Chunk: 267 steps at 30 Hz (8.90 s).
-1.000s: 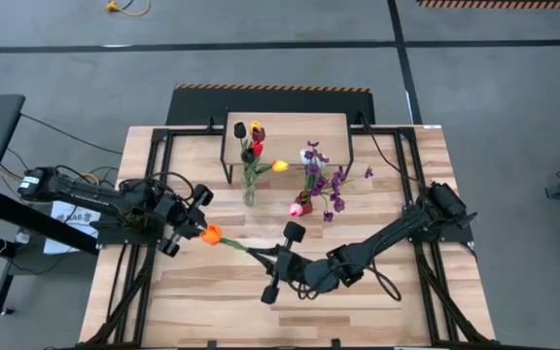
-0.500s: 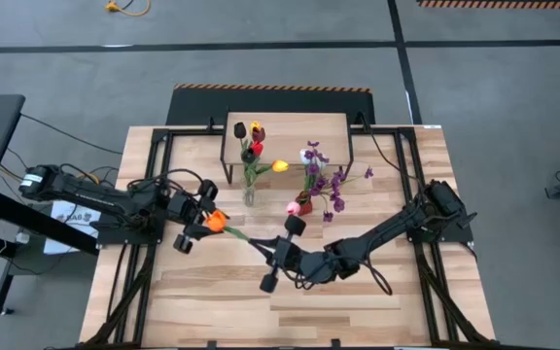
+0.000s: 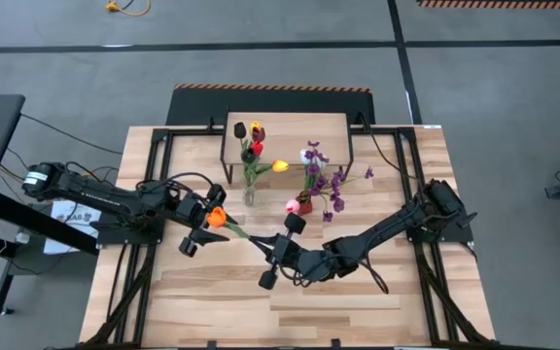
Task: Pick and place flowers into a vace then onto a shelf
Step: Put the orange flower into the transparent vase, then put the red vase with flowers on the shelf
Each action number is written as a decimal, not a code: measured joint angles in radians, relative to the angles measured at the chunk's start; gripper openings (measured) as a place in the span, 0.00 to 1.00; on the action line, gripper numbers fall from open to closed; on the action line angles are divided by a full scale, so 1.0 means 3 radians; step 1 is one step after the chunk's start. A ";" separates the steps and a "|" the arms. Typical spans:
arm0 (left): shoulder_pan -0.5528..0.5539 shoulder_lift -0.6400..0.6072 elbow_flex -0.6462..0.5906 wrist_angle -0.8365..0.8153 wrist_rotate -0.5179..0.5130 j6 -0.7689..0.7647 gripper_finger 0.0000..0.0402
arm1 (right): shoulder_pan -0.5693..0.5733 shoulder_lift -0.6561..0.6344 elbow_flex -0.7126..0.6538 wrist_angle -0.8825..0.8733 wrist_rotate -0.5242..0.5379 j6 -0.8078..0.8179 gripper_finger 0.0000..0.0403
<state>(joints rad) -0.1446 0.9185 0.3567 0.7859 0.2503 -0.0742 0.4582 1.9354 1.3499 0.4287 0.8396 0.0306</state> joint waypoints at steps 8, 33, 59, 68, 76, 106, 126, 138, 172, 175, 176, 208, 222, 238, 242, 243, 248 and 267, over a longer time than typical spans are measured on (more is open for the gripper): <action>-0.0046 0.0146 0.0037 0.0186 -0.0026 0.0004 0.47 | -0.0015 0.0000 0.0000 -0.0107 -0.0001 0.0077 0.00; 0.0185 -0.0173 0.0378 -0.1054 0.0017 -0.0098 0.01 | 0.0084 0.0000 0.0000 -0.0105 -0.0003 0.0168 0.44; 0.0701 -0.0486 0.2809 -0.4675 -0.1180 0.0059 0.01 | 0.0210 0.0000 0.0000 -0.0650 -0.0190 0.0693 0.68; 0.1103 -0.0293 0.2809 -0.4727 -0.1143 0.0147 0.01 | 0.0210 0.0000 0.0000 -0.0658 -0.0191 0.0692 0.68; 0.1343 -0.0085 0.2809 -0.4726 -0.1104 0.0161 0.01 | 0.0210 0.0000 0.0000 -0.0707 -0.0193 0.0692 0.69; 0.1404 -0.0216 0.2929 -0.4877 -0.1146 0.0184 0.01 | 0.0210 0.0000 0.0000 -0.0706 -0.0195 0.0695 0.69; 0.1404 0.0024 0.2925 -0.4873 -0.1018 0.0134 0.16 | 0.0210 0.0000 0.0000 -0.0733 -0.0195 0.0773 0.69; 0.1404 0.0003 0.2925 -0.5259 -0.0999 0.0029 0.38 | 0.0219 0.0000 0.0001 -0.0835 -0.0194 0.0812 0.68; 0.0788 -0.1258 0.1426 -0.3945 -0.0498 -0.0514 0.39 | 0.1206 -0.0006 -0.0337 -0.4617 0.1526 0.5789 0.68; 0.0665 -0.1278 0.1105 -0.3526 -0.0498 -0.0515 0.39 | 0.1221 -0.0009 -0.0691 -0.4366 0.1654 0.6103 0.68; 0.0618 -0.1295 0.0994 -0.3382 -0.0499 -0.0516 0.39 | 0.1216 -0.0004 -0.0829 -0.4214 0.1652 0.6084 0.68; -0.0217 -0.2248 -0.0417 -0.1715 -0.0688 -0.0435 0.39 | 0.0386 -0.0001 -0.1747 -0.1614 0.1679 0.3633 0.68; -0.0216 -0.2248 -0.0417 -0.1809 -0.0791 -0.0512 0.39 | 0.1023 0.0000 -0.2403 -0.1651 0.2313 0.4517 0.68; -0.0216 -0.2248 -0.0435 -0.1847 -0.0828 -0.0603 0.39 | 0.1587 0.0001 -0.2032 -0.1271 0.1826 0.3572 0.68; -0.0216 -0.2247 -0.0467 -0.1838 -0.0836 -0.0667 0.39 | 0.1285 0.0001 -0.1715 -0.1266 0.1693 0.2899 0.68; -0.0216 -0.2247 -0.0467 -0.1831 -0.0836 -0.0668 0.39 | 0.1198 0.0001 -0.1655 -0.1269 0.1691 0.2829 0.68; -0.0216 -0.2247 -0.0467 -0.1830 -0.0836 -0.0668 0.39 | 0.0766 0.0001 -0.1532 -0.1264 0.1383 0.2454 0.68; -0.0226 -0.2247 -0.0471 -0.1878 -0.0863 -0.0713 0.39 | 0.0575 -0.0515 -0.1698 -0.0158 -0.1676 0.0413 0.68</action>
<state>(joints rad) -0.2122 0.2443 0.2153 0.2226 -0.0087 -0.2882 0.6308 1.7808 0.8403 0.3814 0.3369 0.1547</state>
